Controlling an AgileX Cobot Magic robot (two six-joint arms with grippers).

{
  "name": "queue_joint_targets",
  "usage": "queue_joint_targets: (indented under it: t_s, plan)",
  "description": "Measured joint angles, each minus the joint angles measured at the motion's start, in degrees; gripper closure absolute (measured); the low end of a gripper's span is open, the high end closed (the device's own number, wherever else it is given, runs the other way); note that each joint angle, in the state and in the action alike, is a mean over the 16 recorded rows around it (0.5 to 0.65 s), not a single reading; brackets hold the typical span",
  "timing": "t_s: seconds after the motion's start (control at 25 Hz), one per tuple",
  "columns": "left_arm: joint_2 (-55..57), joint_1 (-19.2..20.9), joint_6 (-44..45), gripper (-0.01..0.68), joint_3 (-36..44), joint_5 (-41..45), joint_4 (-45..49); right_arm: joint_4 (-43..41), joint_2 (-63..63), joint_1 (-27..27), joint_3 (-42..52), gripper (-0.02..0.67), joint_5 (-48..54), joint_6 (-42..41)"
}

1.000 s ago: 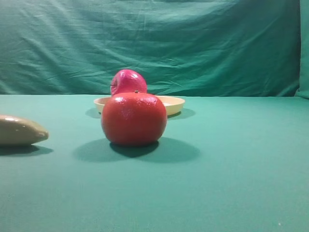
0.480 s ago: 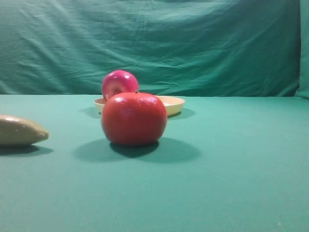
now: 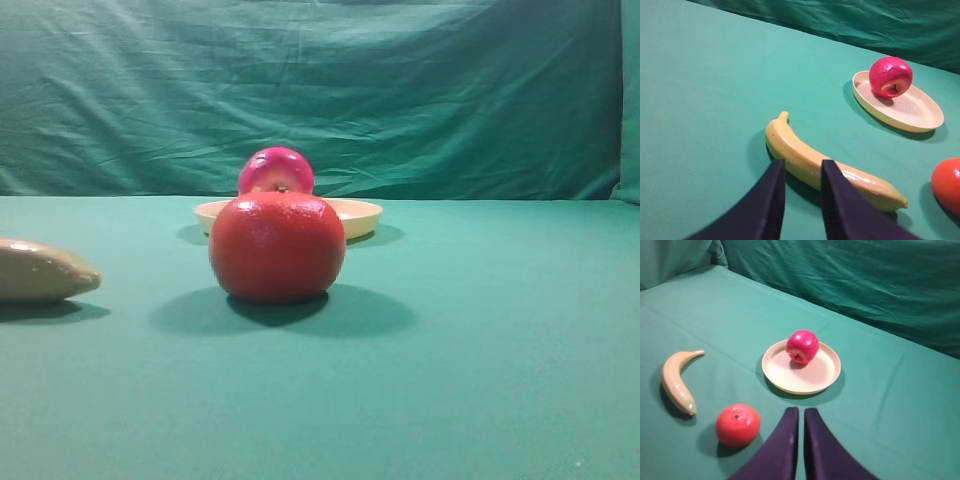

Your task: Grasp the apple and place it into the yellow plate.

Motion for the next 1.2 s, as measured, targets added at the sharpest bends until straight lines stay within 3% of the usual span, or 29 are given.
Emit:
queue_joint_targets:
  t_s: [0.44, 0.76, 1.2]
  plan:
    - [0.0, 0.0, 0.0, 0.516, 0.0, 0.0, 0.0, -1.69, -5.94, -2.64, 3.91, 0.649, 0.86, 0.04]
    - [0.0, 0.0, 0.0, 0.516, 0.0, 0.0, 0.0, -2.09, -12.45, -11.13, 12.48, 0.649, -6.85, 0.04]
    - [0.0, 0.0, 0.0, 0.516, 0.0, 0.0, 0.0, -1.01, -23.23, -22.3, 31.96, 0.649, -19.3, 0.13]
